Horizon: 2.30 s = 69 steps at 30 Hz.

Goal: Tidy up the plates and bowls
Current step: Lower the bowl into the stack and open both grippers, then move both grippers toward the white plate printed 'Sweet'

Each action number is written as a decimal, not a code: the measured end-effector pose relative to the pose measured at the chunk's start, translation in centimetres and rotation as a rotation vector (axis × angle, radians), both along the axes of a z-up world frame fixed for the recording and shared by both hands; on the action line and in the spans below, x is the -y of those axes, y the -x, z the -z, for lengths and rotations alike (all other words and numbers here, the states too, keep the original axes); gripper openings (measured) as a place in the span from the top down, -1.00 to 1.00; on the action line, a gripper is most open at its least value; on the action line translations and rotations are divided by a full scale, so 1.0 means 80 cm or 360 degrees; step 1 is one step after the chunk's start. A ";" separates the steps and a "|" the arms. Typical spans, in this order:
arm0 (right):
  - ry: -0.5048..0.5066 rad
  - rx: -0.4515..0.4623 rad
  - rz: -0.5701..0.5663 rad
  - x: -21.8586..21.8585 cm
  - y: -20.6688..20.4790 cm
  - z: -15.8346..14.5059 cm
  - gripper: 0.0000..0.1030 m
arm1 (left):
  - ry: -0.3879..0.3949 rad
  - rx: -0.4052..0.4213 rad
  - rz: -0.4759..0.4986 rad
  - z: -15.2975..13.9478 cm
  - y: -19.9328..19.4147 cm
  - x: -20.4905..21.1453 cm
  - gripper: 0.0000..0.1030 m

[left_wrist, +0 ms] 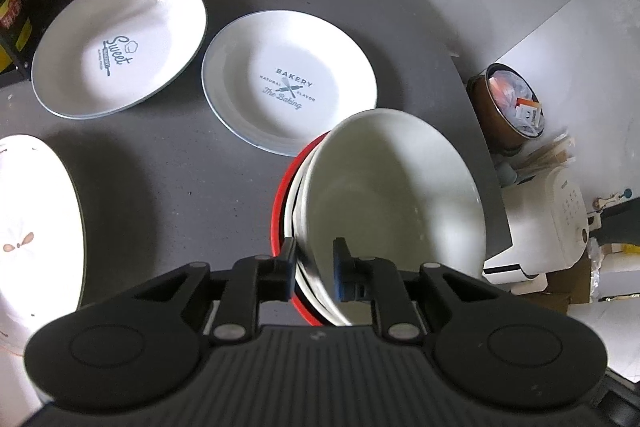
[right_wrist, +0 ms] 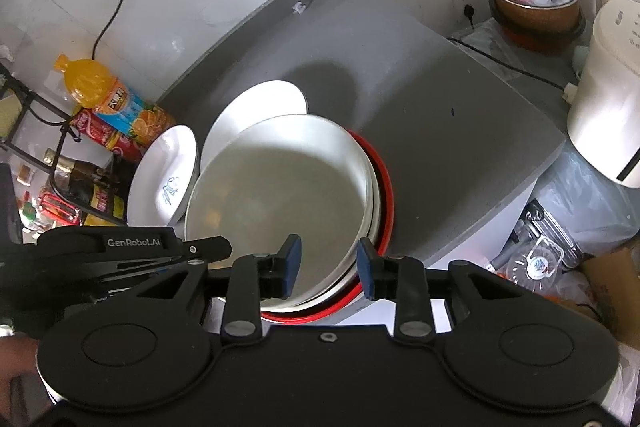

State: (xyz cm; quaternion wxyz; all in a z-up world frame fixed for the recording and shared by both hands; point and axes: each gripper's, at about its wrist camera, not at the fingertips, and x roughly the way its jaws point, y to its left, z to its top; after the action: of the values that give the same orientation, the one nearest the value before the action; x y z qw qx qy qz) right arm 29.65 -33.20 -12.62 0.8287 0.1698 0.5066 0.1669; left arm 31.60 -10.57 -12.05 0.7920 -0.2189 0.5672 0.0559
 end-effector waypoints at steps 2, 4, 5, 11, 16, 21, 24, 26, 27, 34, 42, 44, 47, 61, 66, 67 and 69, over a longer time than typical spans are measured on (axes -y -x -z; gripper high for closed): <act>0.0001 0.0013 -0.0009 0.002 0.000 -0.003 0.39 | 0.0000 0.0000 -0.0005 -0.001 -0.001 0.000 0.69; 0.0006 0.0030 -0.0012 0.005 0.000 -0.006 0.39 | 0.0003 -0.0001 -0.0008 -0.003 -0.001 0.001 0.65; 0.0002 0.0034 -0.0012 0.006 0.000 -0.007 0.39 | 0.0005 0.0002 -0.0009 -0.004 -0.001 0.001 0.59; -0.0019 0.0060 -0.0055 0.010 0.000 -0.009 0.39 | -0.0037 0.0029 -0.0020 -0.013 0.004 0.005 0.37; -0.0027 0.0034 -0.0107 0.010 -0.001 0.001 0.39 | -0.0063 0.0035 -0.0047 -0.020 0.012 0.008 0.30; -0.0030 0.0017 -0.0134 0.009 -0.001 0.010 0.39 | -0.0114 0.0066 -0.0063 -0.032 0.026 0.007 0.06; -0.0049 0.0019 -0.0130 0.015 0.001 0.008 0.39 | -0.0156 0.0083 -0.0082 -0.037 0.033 0.003 -0.03; -0.0061 0.0025 -0.0133 0.018 0.002 0.004 0.39 | -0.0147 0.0090 -0.0105 -0.040 0.036 0.000 -0.05; -0.0062 0.0026 -0.0136 0.019 0.003 0.003 0.39 | -0.0139 0.0096 -0.0111 -0.041 0.037 -0.002 -0.05; -0.0015 0.0116 -0.0201 0.009 0.008 -0.016 -0.08 | -0.0154 0.0141 -0.0112 -0.056 0.051 -0.013 -0.27; 0.0013 0.0150 -0.0264 -0.018 0.015 -0.027 -0.30 | -0.0187 0.0126 -0.0132 -0.058 0.068 -0.036 -0.51; 0.0030 0.0155 -0.0295 -0.028 0.017 -0.029 -0.34 | -0.0199 0.0125 -0.0147 -0.057 0.074 -0.045 -0.52; 0.0050 0.0169 -0.0331 -0.044 0.018 -0.032 -0.42 | -0.0201 0.0119 -0.0184 -0.055 0.084 -0.061 -0.52; 0.0100 0.0185 -0.0474 -0.126 0.028 -0.035 -0.45 | -0.0199 0.0109 -0.0329 -0.055 0.126 -0.142 -0.52; 0.0111 0.0187 -0.0523 -0.160 0.033 -0.036 -0.45 | -0.0198 0.0104 -0.0380 -0.055 0.141 -0.172 -0.52; 0.0111 0.0185 -0.0530 -0.167 0.034 -0.036 -0.45 | -0.0200 0.0102 -0.0392 -0.055 0.144 -0.179 -0.52; 0.0116 0.0184 -0.0541 -0.178 0.037 -0.035 -0.45 | -0.0201 0.0101 -0.0410 -0.055 0.150 -0.190 -0.52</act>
State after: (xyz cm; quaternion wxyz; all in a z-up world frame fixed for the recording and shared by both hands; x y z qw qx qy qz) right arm 26.69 -18.95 -9.83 0.8219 0.0417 0.4851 0.2958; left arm 19.62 4.65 -7.63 0.8080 -0.2412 0.5044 0.1857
